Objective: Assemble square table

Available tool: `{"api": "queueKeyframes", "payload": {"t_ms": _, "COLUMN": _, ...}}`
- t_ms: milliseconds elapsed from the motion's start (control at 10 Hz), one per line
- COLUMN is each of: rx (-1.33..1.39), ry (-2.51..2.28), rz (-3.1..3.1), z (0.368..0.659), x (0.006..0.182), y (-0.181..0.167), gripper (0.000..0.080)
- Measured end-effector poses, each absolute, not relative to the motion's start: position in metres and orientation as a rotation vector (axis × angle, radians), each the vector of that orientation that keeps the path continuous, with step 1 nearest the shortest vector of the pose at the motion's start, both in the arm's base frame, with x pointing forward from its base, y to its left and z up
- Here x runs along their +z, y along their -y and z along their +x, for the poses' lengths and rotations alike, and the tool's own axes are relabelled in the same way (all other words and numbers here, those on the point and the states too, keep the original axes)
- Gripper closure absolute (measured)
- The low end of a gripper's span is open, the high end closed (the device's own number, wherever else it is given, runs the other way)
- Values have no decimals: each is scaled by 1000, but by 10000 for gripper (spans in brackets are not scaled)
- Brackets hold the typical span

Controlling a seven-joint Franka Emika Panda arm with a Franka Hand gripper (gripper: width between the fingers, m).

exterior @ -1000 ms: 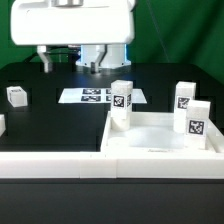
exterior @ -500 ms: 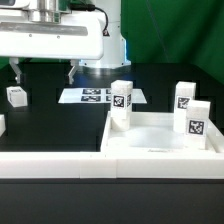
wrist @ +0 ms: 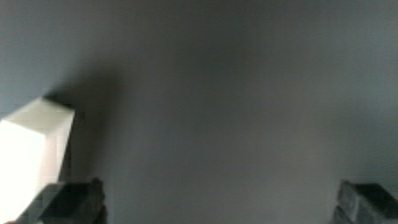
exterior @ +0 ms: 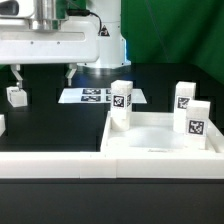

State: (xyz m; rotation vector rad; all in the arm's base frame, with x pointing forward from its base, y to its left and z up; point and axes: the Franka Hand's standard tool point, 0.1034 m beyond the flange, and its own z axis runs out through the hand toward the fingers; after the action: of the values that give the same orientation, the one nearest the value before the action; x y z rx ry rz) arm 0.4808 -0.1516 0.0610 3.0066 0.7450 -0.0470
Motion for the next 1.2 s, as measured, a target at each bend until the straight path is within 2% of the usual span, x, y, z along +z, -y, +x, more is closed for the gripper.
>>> {"api": "queueKeyframes", "payload": {"t_ms": 300, "rx": -2, "ry": -942, "rz": 2862, "z": 460, "x": 56, "y": 174, "gripper": 151}}
{"api": "queueKeyframes", "payload": {"t_ms": 600, "rx": -66, "ry": -836, "rz": 2921, "z": 457, "x": 51, "y": 167, "gripper": 151}}
{"api": "queueKeyframes", "payload": {"t_ms": 700, "rx": -226, "ry": -763, "rz": 2945, "z": 453, "x": 44, "y": 158, "gripper": 151}}
{"api": "queueKeyframes", "payload": {"t_ms": 1000, "rx": -558, "ry": -758, "rz": 2896, "z": 433, "x": 41, "y": 182, "gripper": 151}}
{"api": "queueKeyframes", "payload": {"t_ms": 1200, "rx": -665, "ry": -774, "rz": 2876, "z": 428, "x": 43, "y": 184, "gripper": 151}}
